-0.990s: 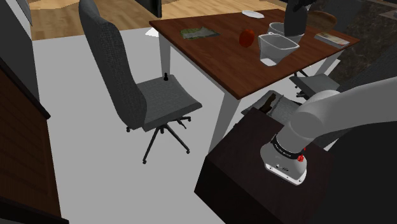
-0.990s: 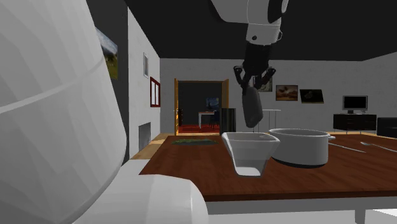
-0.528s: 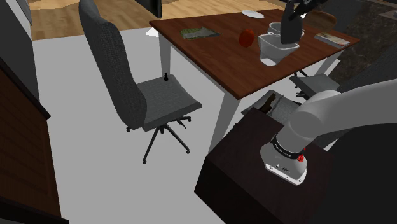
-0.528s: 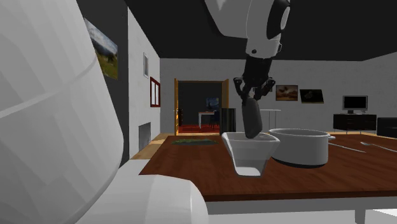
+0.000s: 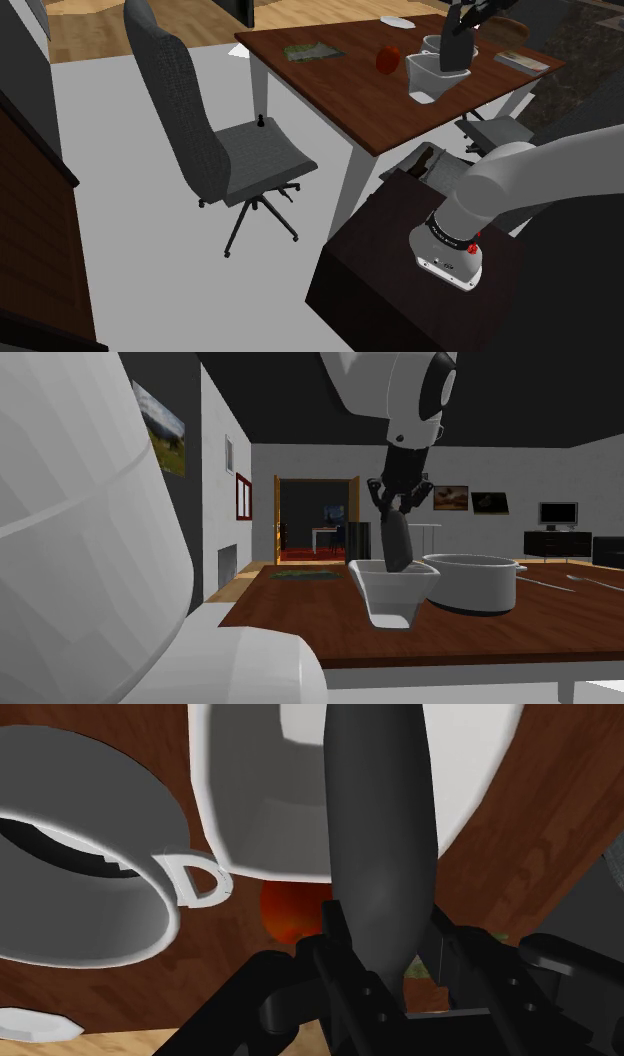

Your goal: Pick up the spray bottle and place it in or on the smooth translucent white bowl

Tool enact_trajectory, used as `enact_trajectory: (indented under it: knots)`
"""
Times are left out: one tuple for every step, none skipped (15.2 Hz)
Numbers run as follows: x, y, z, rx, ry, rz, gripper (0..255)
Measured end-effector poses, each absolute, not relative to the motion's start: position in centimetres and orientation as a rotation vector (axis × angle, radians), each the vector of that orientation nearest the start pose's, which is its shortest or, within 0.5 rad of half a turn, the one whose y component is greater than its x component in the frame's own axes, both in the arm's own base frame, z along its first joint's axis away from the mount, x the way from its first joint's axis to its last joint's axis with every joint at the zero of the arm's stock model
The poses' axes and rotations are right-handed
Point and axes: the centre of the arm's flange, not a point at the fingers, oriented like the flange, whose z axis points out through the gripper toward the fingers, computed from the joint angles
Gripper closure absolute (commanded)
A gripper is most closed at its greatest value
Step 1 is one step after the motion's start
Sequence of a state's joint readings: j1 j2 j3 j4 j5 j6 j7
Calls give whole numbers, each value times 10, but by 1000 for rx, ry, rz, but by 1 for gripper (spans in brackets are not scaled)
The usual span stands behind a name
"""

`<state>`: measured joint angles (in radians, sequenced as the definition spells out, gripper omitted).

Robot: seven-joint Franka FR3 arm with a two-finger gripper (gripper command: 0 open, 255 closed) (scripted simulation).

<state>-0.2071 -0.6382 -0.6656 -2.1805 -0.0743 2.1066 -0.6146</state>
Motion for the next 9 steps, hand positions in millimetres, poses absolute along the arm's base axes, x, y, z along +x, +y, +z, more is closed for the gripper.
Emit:
enact_trajectory:
  knots:
    - [226, -381, 618, -3065, 338, -851, 0]
    - [226, -381, 618, -3065, 338, -851, 0]
    - [226, -381, 618, -3065, 338, -852, 0]
    - [226, -381, 618, -3065, 338, -852, 0]
    - [226, -381, 618, -3065, 338, -852, 0]
    - [226, -381, 618, -3065, 338, -852, 0]
    - [223, -380, 624, -3066, 338, -852, 0]
    - [218, -381, 631, -3066, 337, -853, 0]
    - [213, -380, 642, -3066, 338, -854, 0]
